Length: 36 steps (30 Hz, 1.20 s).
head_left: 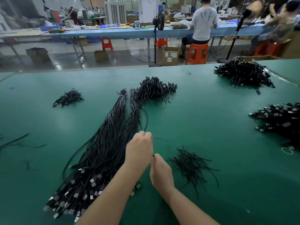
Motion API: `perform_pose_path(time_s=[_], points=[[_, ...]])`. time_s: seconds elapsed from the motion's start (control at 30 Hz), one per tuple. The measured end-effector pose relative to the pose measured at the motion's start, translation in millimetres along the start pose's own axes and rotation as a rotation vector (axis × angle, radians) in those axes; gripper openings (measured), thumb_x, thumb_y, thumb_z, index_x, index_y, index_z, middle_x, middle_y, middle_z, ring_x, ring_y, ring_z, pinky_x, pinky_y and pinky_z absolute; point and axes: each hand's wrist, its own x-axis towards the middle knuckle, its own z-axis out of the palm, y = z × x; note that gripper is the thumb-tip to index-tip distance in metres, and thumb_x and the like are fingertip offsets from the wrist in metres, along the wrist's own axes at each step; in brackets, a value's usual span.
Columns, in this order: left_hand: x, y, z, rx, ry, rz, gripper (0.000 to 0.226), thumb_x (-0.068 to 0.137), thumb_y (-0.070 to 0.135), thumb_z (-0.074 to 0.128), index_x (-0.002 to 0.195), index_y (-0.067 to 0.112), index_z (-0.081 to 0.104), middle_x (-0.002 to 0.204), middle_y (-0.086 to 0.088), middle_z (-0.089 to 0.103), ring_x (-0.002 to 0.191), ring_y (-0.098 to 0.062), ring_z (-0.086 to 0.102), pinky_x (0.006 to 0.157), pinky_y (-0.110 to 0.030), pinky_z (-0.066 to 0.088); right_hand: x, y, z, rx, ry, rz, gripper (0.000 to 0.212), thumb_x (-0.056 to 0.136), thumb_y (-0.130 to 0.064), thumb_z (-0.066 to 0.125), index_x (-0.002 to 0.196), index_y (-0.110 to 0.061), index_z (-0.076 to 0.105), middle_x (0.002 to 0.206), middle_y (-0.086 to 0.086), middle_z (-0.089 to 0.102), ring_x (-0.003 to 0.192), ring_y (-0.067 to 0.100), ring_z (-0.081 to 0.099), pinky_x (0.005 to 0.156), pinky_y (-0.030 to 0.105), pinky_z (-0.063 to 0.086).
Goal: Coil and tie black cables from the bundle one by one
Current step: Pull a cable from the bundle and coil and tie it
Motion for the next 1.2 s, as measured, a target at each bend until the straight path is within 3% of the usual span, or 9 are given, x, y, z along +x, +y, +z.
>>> perform_pose_path(time_s=[0.13,0.23,0.37,0.43,0.5,0.6,0.7,0.9,1.2], points=[[-10.6,-42.9,5.8,-0.535,0.210,-0.456,0.013,0.099,0.015,0.060,0.103,0.015,0.072,0.086,0.004,0.070,0.073,-0.014,0.064,0.061,-0.015,0.043,1.4,3.6,-1.0,0.084,-0.001,0.056,0.036,0.107,-0.039,0.029,0.075,-0.025,0.035,0.066,-0.006,0.045,0.055,0.008,0.038,0.052,0.026,0.030],[-23.2,-64.3,20.8,-0.731,0.118,-0.747,0.020,0.099,0.014,0.060,0.114,0.016,0.073,0.087,0.001,0.074,0.058,-0.010,0.059,0.051,-0.021,0.045,1.8,6.5,-0.9,0.149,-0.006,0.045,0.036,0.107,-0.038,0.032,0.075,-0.023,0.037,0.063,-0.009,0.041,0.051,0.006,0.033,0.049,0.022,0.029],[-35.8,-58.2,39.4,-0.614,-0.127,-0.621,0.023,0.098,0.014,0.061,0.117,0.014,0.074,0.109,0.003,0.074,0.091,-0.007,0.065,0.077,-0.014,0.047,0.9,8.8,-1.5,0.153,-0.034,0.017,0.035,0.107,-0.035,0.035,0.074,-0.024,0.037,0.063,-0.008,0.039,0.052,0.007,0.033,0.050,0.023,0.030],[-37.1,-46.4,41.1,-0.663,-0.196,-0.562,0.021,0.098,0.015,0.061,0.110,0.022,0.077,0.096,0.015,0.073,0.085,0.002,0.063,0.067,-0.003,0.043,0.6,9.9,-1.5,0.145,-0.058,0.010,0.035,0.107,-0.034,0.036,0.074,-0.022,0.037,0.064,-0.007,0.041,0.054,0.007,0.033,0.052,0.025,0.027],[-37.6,-37.3,39.3,-0.766,-0.267,-0.532,0.024,0.098,0.015,0.061,0.097,0.033,0.078,0.077,0.020,0.072,0.069,0.005,0.061,0.054,-0.005,0.041,0.6,10.6,-2.2,0.158,-0.068,0.004,0.034,0.107,-0.034,0.035,0.076,-0.021,0.039,0.065,-0.007,0.044,0.055,0.007,0.035,0.052,0.026,0.027],[-38.6,-34.2,37.9,-0.807,-0.321,-0.518,0.028,0.097,0.017,0.061,0.089,0.038,0.078,0.079,0.017,0.075,0.067,0.000,0.064,0.061,-0.017,0.049,0.6,10.5,-3.1,0.190,-0.075,0.012,0.032,0.107,-0.032,0.036,0.077,-0.023,0.042,0.065,-0.008,0.047,0.054,0.006,0.038,0.052,0.025,0.028],[-41.3,-36.8,35.7,-0.806,-0.340,-0.489,0.026,0.098,0.020,0.063,0.091,0.041,0.076,0.088,0.019,0.076,0.087,-0.004,0.070,0.081,-0.025,0.057,0.7,10.9,-2.8,0.185,-0.083,0.015,0.033,0.107,-0.032,0.037,0.076,-0.024,0.044,0.065,-0.009,0.048,0.055,0.006,0.040,0.052,0.024,0.029],[-42.7,-38.2,38.6,-0.677,-0.258,-0.388,0.020,0.098,0.015,0.061,0.092,0.027,0.077,0.091,0.006,0.068,0.086,-0.009,0.062,0.073,-0.015,0.048,4.0,11.8,-3.4,0.253,-0.079,0.017,0.031,0.105,-0.026,0.046,0.074,-0.026,0.048,0.063,-0.007,0.051,0.054,0.006,0.041,0.055,0.027,0.032],[-39.9,-32.5,41.4,-0.596,-0.210,-0.349,0.017,0.098,0.012,0.059,0.095,0.020,0.073,0.091,0.009,0.064,0.086,-0.004,0.060,0.073,-0.011,0.045,5.0,9.0,-7.1,0.385,-0.049,0.049,0.021,0.101,-0.024,0.056,0.082,-0.025,0.065,0.070,-0.005,0.064,0.061,0.007,0.052,0.058,0.027,0.040]])
